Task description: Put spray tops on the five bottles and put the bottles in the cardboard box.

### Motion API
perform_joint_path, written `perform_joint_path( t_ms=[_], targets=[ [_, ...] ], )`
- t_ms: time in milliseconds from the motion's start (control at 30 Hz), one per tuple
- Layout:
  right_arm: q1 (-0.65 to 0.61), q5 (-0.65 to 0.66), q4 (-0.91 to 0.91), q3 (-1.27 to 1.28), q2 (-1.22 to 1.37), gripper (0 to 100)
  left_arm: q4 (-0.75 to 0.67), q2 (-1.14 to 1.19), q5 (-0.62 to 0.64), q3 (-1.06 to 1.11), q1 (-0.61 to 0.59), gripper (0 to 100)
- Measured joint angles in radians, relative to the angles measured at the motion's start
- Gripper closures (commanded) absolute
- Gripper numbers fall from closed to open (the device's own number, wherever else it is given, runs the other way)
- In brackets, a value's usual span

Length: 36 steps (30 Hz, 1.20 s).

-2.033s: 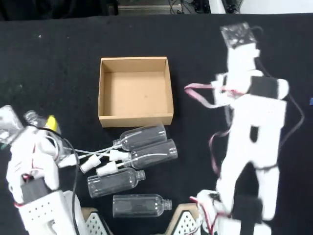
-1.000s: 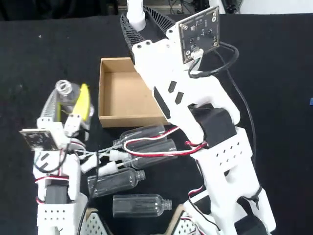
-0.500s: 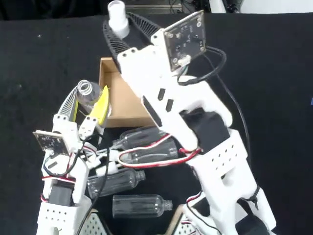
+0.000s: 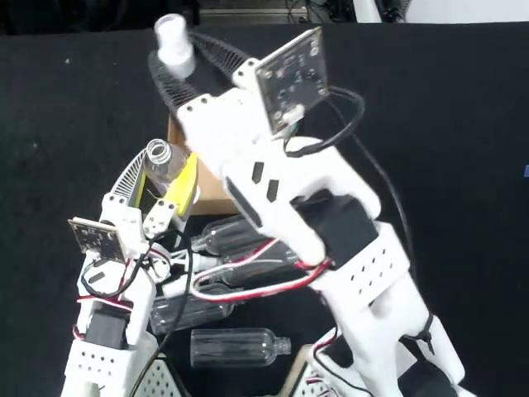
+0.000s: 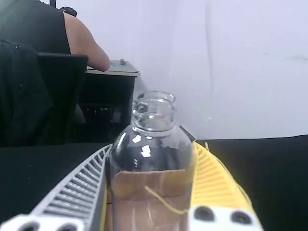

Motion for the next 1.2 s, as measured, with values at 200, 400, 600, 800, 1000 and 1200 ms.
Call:
perform_joint_path(
  t_ms=[200,400,600,800,1000,1200],
  targets=[
    [-0.015,-0.046,0.0,0.0,-0.049,98.8,0.0,0.0,0.0,0.0,-0.002,97],
    [-0.015,-0.184,-0.071,0.11,-0.187,98.8,0.0,0.0,0.0,0.0,0.003,97],
    [-0.015,-0.161,-0.344,0.322,-0.227,98.8,0.0,0.0,0.0,0.0,0.003,97],
    [-0.015,-0.117,-0.431,0.359,-0.227,98.8,0.0,0.0,0.0,0.0,0.003,97],
    [-0.02,-0.115,-0.436,0.359,-0.227,98.8,0.0,0.0,0.0,0.0,0.003,97],
    [-0.02,-0.135,-0.436,0.359,-0.227,98.7,0.0,0.0,0.0,0.0,0.003,97]
  ],
)
